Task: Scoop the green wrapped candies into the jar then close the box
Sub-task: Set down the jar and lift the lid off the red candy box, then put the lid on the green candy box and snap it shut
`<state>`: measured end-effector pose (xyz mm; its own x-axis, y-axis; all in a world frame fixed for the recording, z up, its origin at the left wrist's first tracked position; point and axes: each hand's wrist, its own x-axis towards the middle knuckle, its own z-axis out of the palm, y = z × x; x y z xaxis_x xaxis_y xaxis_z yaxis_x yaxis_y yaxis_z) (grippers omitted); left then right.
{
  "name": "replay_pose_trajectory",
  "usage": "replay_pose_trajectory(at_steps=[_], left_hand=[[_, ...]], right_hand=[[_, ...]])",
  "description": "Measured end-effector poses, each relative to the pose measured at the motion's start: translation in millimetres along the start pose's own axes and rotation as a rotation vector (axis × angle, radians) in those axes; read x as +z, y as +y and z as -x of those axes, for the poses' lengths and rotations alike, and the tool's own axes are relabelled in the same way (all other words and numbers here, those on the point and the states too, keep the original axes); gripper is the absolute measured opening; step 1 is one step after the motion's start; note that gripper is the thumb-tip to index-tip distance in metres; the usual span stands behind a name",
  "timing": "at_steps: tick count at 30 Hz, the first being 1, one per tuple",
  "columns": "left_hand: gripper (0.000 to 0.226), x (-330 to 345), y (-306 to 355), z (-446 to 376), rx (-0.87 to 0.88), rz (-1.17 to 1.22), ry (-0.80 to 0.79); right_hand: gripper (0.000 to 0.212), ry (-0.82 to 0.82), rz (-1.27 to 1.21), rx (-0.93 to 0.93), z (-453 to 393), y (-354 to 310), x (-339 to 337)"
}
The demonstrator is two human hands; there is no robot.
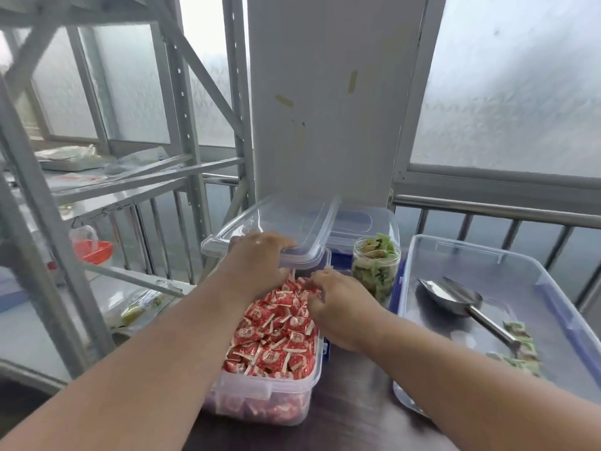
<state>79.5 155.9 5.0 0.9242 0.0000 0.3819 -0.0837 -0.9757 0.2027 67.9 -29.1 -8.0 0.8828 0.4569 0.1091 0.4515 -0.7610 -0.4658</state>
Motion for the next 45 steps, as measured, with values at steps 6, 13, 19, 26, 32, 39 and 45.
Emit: replay_pose_trajectory(at_steps=[6, 13, 19, 26, 32, 39, 45], left_hand=[[0.051, -3.5, 7.6, -4.5, 0.023, -0.072, -0.001], [0.021, -23.7, 10.2, 6.8, -0.018, -0.212, 0.120], [0.048, -66.5, 29.3, 38.4, -0.009, -0.056, 0.242], [0.041, -100.3, 74.5, 86.5, 0.175, 0.115, 0.100], [0.046, -80.0, 104.7, 138.8, 0.313, 0.267, 0.058], [0.091, -71.7, 44.9, 188.6, -0.427, 0.186, 0.055], [0.106, -69.0, 21.7, 217.4, -0.759, 0.607, 0.124]], right_hand=[[0.032, -0.054, -0.008, -0.001, 5.0, -3.8, -9.8], [0.044, -0.043, -0.157, 0.018, 55.9, -2.4, -36.0], [0.028, 0.066, -0.497, 0.175, 100.4, 5.4, -56.8], [0.035, -0.034, -1.335, 0.325, 117.1, -9.0, -76.7], [0.032, 0.058, -1.421, 0.390, 118.5, -16.9, -51.8], [0.025, 0.125, -1.382, 0.483, 128.4, -3.4, -17.8], [0.018, 0.075, -1.247, 0.438, 155.1, 0.5, 20.1]])
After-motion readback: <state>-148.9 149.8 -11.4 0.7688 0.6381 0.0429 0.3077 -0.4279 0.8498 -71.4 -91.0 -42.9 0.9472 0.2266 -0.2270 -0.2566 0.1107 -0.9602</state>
